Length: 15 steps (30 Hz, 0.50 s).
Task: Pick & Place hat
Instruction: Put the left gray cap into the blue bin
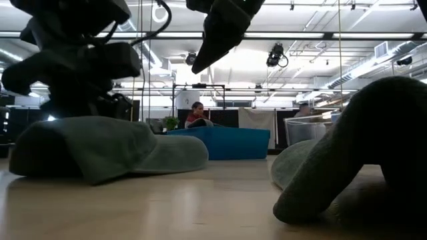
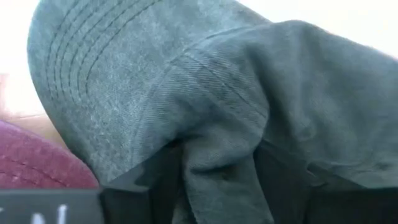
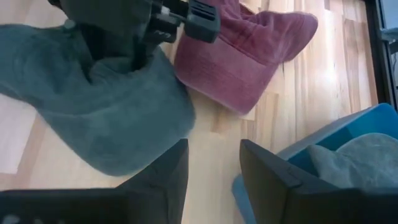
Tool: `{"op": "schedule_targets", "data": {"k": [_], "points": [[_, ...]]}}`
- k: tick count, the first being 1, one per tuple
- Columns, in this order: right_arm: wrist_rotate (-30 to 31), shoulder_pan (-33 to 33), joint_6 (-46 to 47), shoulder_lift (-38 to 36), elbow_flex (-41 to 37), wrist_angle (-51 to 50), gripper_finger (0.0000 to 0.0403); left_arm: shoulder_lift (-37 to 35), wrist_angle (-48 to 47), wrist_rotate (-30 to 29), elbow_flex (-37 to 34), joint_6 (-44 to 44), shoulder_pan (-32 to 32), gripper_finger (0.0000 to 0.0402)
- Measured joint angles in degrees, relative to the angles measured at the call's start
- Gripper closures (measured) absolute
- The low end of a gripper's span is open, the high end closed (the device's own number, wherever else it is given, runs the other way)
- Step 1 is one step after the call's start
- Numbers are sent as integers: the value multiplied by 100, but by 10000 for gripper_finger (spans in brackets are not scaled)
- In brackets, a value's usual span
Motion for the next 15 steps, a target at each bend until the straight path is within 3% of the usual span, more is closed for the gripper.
{"op": "schedule_targets", "data": {"k": [4,9,15], "points": [[0,0,250,0,0,-8,254,26,35,-36,0,-109,69,260],[-8,10,658,0,0,53,254,-278,17,-74,-2,-339,144,380],[-415,60,956,0,-2,388,254,-1080,116,-231,-7,-1130,270,389]]}}
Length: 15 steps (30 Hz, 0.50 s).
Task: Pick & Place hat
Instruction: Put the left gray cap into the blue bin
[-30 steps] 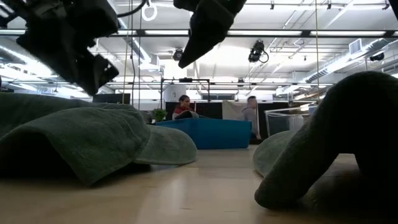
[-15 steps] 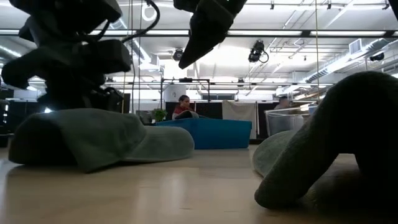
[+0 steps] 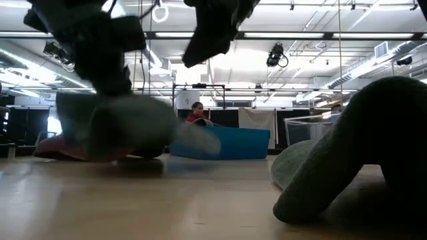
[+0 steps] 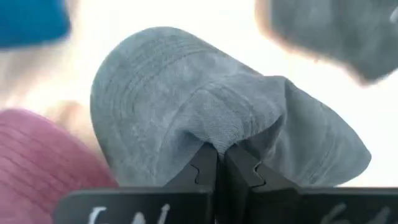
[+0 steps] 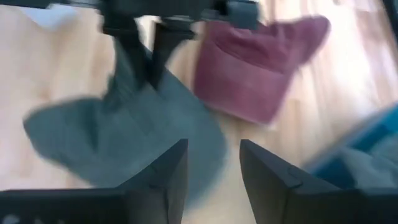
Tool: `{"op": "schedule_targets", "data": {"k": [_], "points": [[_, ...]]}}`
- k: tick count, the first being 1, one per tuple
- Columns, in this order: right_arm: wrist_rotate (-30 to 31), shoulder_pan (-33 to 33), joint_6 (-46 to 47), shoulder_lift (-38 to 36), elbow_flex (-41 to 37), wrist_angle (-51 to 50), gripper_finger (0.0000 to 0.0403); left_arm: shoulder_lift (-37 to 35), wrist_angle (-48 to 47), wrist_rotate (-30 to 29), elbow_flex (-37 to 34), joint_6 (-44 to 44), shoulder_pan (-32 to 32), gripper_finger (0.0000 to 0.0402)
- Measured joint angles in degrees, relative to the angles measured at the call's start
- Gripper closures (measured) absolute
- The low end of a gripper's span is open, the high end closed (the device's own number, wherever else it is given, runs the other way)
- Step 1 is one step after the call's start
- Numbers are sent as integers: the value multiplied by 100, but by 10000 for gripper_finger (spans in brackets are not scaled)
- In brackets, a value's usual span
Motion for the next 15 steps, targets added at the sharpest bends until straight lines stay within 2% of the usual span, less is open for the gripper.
{"op": "schedule_targets", "data": {"k": [4,9,12,15], "points": [[-342,51,375,0,0,501,254,-601,-7,-600,0,-30,12,392],[-331,73,588,19,0,1083,254,-941,28,-1625,2,293,34,391],[-219,49,556,73,0,1212,254,-931,154,-2038,0,499,75,391],[227,28,127,156,-2,1272,254,-897,456,-2076,2,724,134,391]]}}
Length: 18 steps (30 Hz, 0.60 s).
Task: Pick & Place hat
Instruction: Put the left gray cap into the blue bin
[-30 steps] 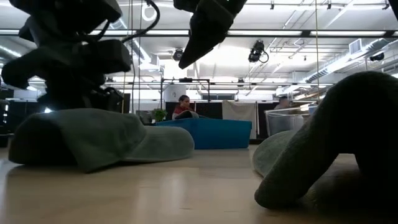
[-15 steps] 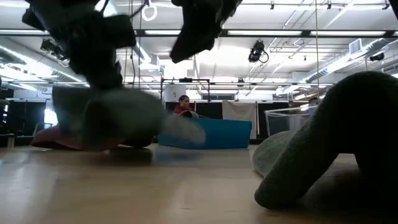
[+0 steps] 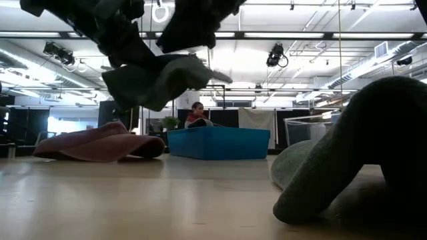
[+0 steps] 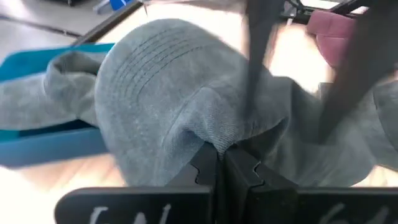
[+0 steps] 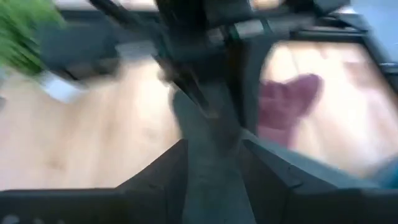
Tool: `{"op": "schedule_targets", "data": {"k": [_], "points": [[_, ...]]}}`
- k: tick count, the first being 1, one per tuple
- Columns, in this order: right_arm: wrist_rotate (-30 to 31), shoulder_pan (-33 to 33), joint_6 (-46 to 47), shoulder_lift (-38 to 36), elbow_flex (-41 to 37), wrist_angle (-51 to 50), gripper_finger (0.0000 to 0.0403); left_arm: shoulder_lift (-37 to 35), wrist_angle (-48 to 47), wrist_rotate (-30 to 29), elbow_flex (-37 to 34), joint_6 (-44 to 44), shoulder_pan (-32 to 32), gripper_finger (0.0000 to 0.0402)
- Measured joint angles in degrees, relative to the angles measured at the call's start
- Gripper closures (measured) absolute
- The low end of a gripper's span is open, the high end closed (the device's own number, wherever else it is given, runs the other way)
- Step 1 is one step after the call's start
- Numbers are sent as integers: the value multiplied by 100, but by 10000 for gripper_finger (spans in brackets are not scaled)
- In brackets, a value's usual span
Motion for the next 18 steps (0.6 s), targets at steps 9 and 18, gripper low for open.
{"op": "schedule_targets", "data": {"k": [9,18], "points": [[1213,-38,-418,75,-1,-336,254,20,563,-85,0,503,7,390],[1354,-51,-220,99,8,-912,276,26,571,-9,0,606,-39,390]]}}
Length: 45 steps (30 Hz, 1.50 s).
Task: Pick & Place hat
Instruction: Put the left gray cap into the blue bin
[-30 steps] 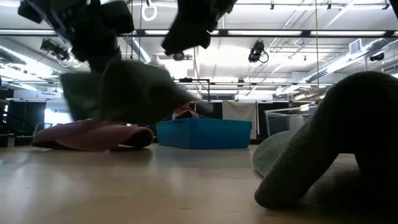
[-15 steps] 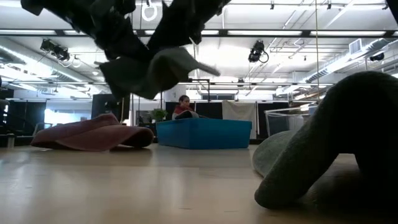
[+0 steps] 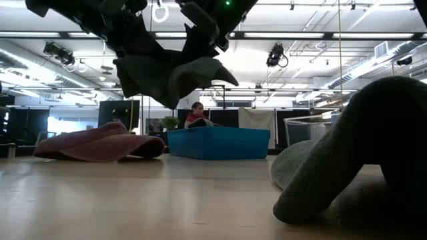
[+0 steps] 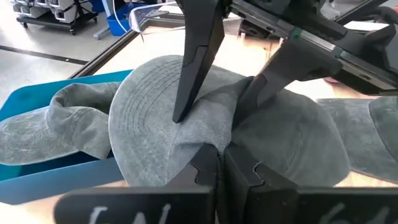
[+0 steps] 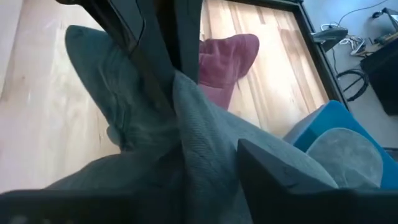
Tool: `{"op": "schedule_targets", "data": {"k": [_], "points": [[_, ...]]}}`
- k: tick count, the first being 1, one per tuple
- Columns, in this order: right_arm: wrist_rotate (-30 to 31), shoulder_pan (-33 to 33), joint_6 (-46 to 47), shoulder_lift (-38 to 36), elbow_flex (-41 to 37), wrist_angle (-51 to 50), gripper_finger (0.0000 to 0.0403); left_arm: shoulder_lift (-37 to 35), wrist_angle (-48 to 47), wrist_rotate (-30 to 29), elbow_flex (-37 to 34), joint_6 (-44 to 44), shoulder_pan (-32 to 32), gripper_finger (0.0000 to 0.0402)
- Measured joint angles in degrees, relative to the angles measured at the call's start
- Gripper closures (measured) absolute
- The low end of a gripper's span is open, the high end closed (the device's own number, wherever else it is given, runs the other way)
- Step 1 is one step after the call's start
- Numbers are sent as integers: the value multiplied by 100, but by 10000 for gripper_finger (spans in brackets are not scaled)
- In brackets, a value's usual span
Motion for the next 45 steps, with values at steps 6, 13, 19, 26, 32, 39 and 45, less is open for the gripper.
{"op": "schedule_targets", "data": {"k": [6,13,19,26,32,39,45], "points": [[-8,0,-337,11,0,-5,362,-1,-166,-4,4,4,0,389],[366,-25,-1610,1,-35,-780,384,-16,-412,48,9,227,15,338],[1882,-181,-2439,-425,-22,-1829,397,-19,-527,-15,9,484,31,275],[200,-1161,-4360,-940,-22,-1519,397,-23,-528,-629,9,820,302,241],[-2186,-2163,-7207,-882,-15,-1251,399,-23,-560,-675,9,1090,716,241],[-3537,-2815,-7629,-262,-13,-477,400,-23,-753,-677,7,1091,1097,247],[-3812,-2932,-7715,524,-11,-173,400,-23,-985,-675,5,992,1261,248]]}}
